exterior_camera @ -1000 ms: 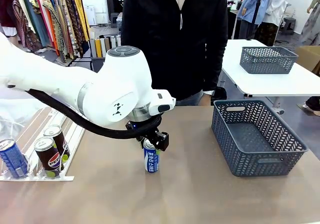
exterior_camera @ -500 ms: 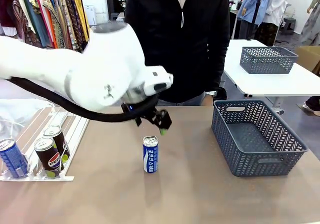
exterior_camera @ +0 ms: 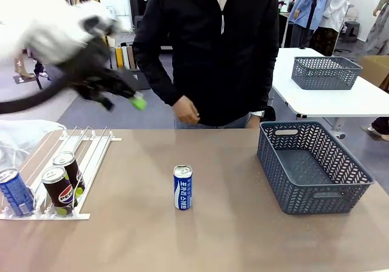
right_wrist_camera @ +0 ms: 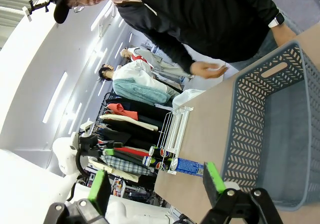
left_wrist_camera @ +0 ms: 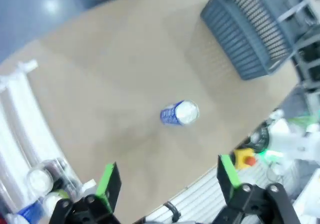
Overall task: Retrieve and store the cans from the dispenser.
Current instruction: Pick up one can from the Automatic Can Dispenser and place it in the middle of the table.
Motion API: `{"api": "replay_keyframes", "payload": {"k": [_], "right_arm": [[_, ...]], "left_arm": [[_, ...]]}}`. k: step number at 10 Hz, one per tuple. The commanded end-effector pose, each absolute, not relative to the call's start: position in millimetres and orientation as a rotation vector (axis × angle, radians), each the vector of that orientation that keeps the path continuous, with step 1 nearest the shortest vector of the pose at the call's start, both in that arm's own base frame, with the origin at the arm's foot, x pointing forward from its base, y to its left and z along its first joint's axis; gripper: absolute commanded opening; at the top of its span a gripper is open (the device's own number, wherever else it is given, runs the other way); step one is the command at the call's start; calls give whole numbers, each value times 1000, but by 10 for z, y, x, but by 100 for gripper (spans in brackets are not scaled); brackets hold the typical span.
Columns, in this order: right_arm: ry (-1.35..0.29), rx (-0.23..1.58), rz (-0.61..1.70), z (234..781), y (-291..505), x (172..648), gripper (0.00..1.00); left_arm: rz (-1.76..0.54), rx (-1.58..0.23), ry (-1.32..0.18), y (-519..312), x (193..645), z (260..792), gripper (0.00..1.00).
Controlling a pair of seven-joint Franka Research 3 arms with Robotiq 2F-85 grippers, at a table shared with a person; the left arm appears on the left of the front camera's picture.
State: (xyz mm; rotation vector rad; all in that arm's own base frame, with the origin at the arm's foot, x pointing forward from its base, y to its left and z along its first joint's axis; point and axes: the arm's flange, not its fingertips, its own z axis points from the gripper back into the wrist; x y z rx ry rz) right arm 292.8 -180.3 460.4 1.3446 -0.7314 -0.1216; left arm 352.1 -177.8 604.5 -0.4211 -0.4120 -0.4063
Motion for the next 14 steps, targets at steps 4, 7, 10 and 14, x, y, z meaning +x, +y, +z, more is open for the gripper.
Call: {"api": "replay_keyframes", "payload": {"k": [4,7,10,14], "right_arm": [[-747,1361,-123,4648,-1798,2945,100],[-747,1361,-123,4648,-1798,2945,100],[-747,1361,-123,4648,-1798,2945,100],[-747,1361,-123,4648,-1798,2945,100]], "left_arm": [[-110,-882,-333,594,3489,5630,100],[114,-1129,-381,1418,3210,4986,100],[136,-1125,-368,1577,3118,4896,100],[136,-1125,-368,1577,3118,4896,100]]}}
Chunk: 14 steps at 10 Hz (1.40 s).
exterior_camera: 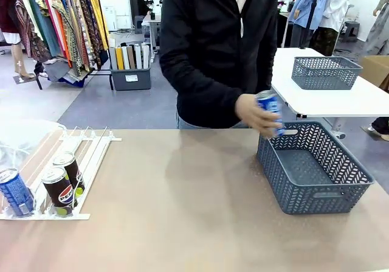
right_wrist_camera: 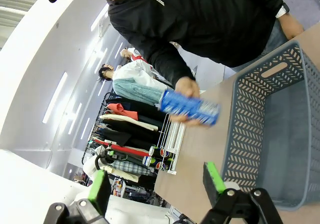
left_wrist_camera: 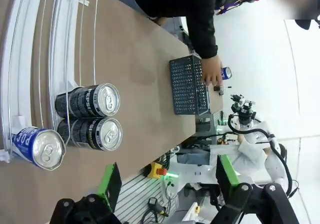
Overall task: Retrieve and store the cans from the dispenser.
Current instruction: Pick up one can from the Automatic Can Dispenser and place it in the middle of the table, then pick up the last remaining can from one row of the Automatic Can Dispenser and place it in the middle of the table.
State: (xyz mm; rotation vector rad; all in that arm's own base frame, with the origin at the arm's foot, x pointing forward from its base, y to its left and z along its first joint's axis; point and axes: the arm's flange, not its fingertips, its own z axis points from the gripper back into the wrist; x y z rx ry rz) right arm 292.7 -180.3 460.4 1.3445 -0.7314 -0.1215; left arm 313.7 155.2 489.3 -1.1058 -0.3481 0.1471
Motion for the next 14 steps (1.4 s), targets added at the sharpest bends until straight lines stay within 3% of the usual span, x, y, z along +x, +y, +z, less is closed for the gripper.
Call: {"api": "replay_keyframes", "payload": {"k": [1,7,9,11,14], "right_arm": [[-747,1361,-123,4648,-1798,2945,100],[-747,1361,-123,4648,-1798,2945,100],[-747,1361,-123,4648,-1798,2945,100],[-747,1361,-123,4648,-1798,2945,100],[-747,1361,-123,4648,-1798,2945,100]], "left_arm": [[136,-1125,-368,1577,3118,4896,100],[152,-1107,-350,1583,3113,4893,100],[216,-689,-222,1429,3141,4948,100],[166,-414,-118,1254,3169,4951,100],[242,-227,-166,955,3344,4928,100]]}}
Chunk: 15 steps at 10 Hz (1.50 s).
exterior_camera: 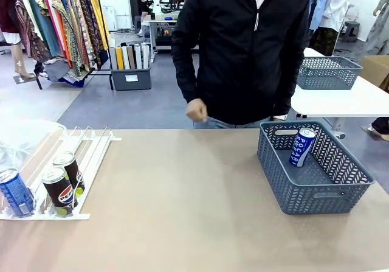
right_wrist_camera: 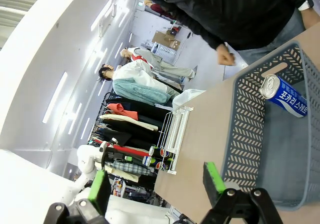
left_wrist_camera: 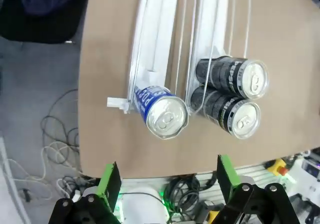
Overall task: Retrieve and store the cans from the dispenser.
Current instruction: Pick up the last remaining can from one row of the Automatic Can Dispenser and place it in the middle of the table.
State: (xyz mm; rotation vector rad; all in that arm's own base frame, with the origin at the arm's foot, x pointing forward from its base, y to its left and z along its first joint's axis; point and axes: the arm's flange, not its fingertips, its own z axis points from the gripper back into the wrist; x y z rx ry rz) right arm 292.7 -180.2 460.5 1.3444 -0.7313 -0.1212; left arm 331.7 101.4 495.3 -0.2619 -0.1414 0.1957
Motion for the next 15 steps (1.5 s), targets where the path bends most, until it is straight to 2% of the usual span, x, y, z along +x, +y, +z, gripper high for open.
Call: {"api": "replay_keyframes", "payload": {"k": [1,5,10,13,15], "right_arm": [[-747,1361,-123,4648,-1798,2945,100],[-747,1361,-123,4648,-1798,2945,100],[-747,1361,-123,4648,-1798,2945,100],[-747,1361,-123,4648,-1798,2945,100],[-747,1361,-123,4648,-1798,2945,100]], "left_arm": [[183,-319,-142,1131,3272,4949,100],[196,-308,-143,1065,3305,4936,100],[169,-99,-157,758,3395,4463,100],[136,-101,-179,582,3473,4252,100],[141,-81,-115,534,3512,4108,100]]}}
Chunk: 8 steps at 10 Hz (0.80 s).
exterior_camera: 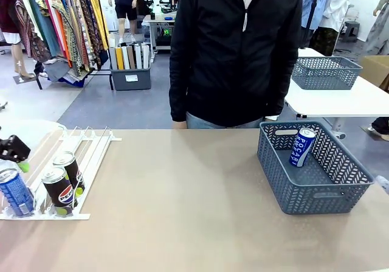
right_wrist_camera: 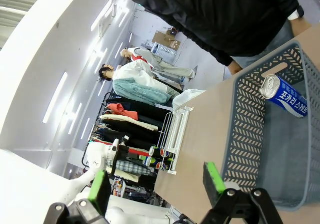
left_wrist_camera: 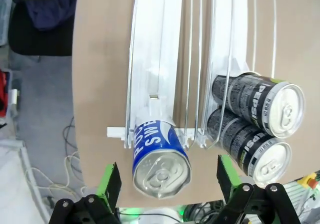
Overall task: Retrieve and store the cans from the dispenser.
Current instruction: Pick up the last remaining can from one row of the Automatic Can Dispenser and place it in the middle of the table.
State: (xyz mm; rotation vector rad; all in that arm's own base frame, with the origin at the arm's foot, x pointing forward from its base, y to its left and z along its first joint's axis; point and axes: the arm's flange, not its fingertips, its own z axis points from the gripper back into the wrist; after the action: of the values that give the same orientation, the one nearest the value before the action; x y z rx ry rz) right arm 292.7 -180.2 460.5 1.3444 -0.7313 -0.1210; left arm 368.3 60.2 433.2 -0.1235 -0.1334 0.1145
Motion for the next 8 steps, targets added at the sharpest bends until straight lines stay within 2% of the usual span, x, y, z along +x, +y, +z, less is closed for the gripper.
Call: {"api": "replay_keyframes", "payload": {"k": [1,8], "right_arm": [[-747,1361,-123,4648,-1798,2945,100],[-747,1361,-123,4648,-1798,2945,100]], "left_arm": [[128,-62,-84,492,3532,4043,100],[112,-31,-12,438,3521,3935,100]]}}
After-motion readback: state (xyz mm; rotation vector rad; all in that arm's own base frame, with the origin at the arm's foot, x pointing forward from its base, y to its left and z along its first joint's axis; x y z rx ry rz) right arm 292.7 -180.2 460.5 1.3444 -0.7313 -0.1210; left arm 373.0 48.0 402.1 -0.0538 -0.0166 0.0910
